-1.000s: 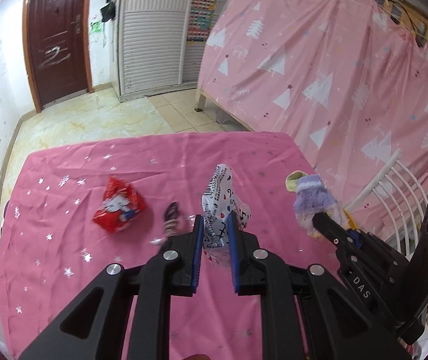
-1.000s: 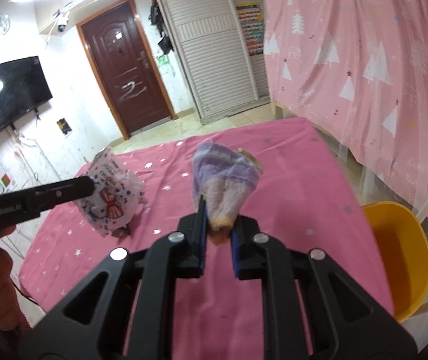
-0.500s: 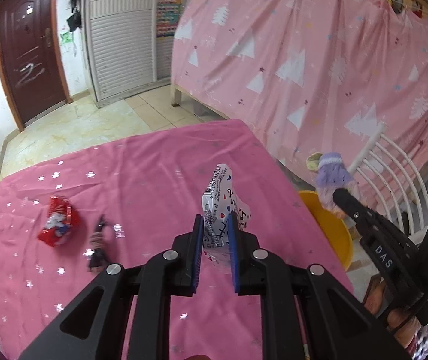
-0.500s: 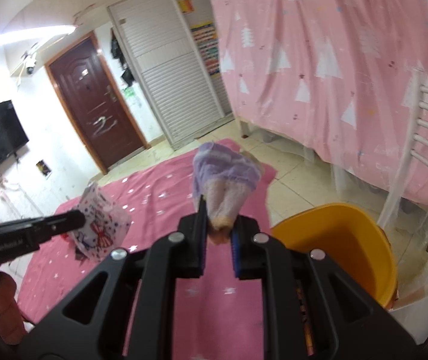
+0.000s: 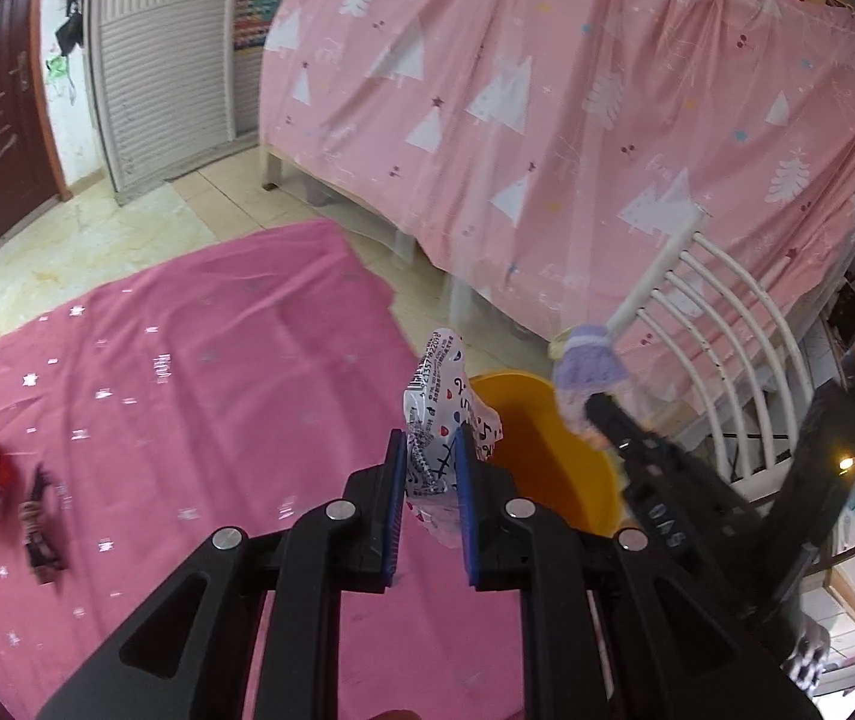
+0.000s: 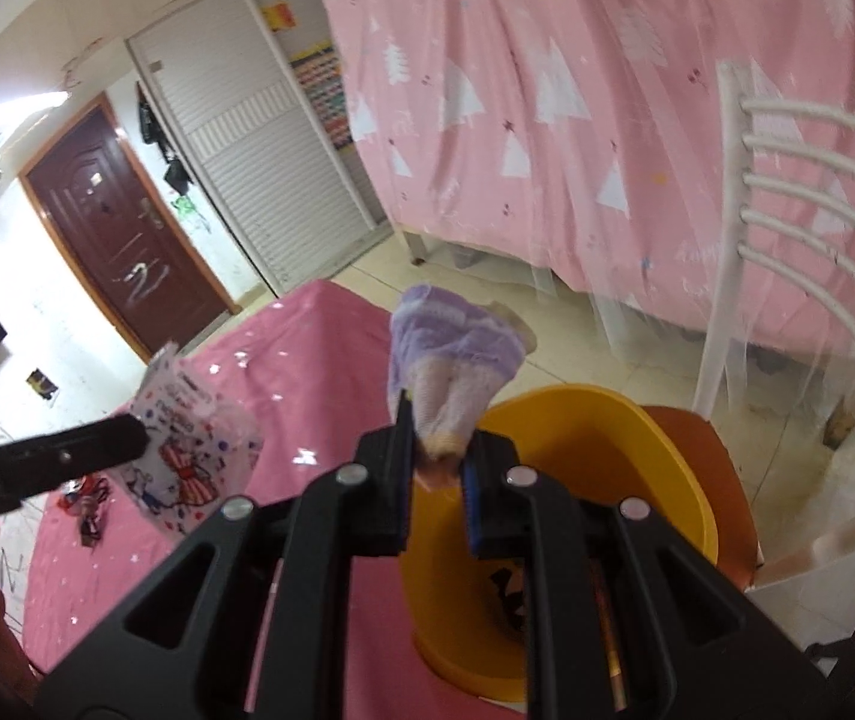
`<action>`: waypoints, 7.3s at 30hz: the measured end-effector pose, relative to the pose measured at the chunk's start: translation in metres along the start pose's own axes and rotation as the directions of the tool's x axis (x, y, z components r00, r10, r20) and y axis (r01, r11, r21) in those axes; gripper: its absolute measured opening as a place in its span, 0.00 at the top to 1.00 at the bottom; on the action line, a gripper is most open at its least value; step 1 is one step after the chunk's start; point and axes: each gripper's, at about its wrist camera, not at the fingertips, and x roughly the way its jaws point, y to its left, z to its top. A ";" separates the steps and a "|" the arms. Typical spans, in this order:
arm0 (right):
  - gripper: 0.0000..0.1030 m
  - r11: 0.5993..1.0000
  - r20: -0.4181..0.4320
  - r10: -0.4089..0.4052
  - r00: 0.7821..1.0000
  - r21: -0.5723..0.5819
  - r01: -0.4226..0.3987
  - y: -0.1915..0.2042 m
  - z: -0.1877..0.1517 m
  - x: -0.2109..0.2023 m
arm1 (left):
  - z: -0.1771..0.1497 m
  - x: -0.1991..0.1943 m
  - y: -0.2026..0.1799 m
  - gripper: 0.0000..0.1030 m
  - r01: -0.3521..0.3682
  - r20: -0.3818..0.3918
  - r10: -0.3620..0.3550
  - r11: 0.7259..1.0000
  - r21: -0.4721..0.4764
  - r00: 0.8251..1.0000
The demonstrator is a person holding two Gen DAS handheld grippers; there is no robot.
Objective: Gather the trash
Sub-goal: 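Carry wrapper and sock over the yellow bin and open both tools to drop them, then move both tools back over the table toward the red wrapper and black cable, then grasp the red Hello Kitty wrapper with the left tool while the right tool grasps the black cable, then carry wrapper and cable over the yellow bin and open both tools to drop them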
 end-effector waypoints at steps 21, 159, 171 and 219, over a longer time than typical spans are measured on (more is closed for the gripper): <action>0.70 0.995 -0.045 -0.043 0.998 0.093 0.047 -0.038 -0.002 0.020 | 0.011 0.061 -0.031 0.42 0.051 -0.048 -0.054 0.997 -0.055 0.997; 0.83 0.938 -0.147 0.209 0.967 -0.250 -0.241 0.194 -0.037 0.015 | -0.027 -0.057 0.159 0.74 -0.307 0.087 0.315 0.947 -0.095 0.945; 0.83 0.969 -0.071 0.162 0.984 -0.176 -0.172 0.124 -0.017 0.000 | -0.019 -0.032 0.079 0.74 -0.294 0.101 0.290 0.955 0.025 0.952; 0.71 0.997 -0.055 -0.051 0.997 0.058 0.054 -0.032 0.003 0.017 | 0.006 0.057 -0.053 0.42 0.010 0.034 -0.012 0.997 0.079 0.999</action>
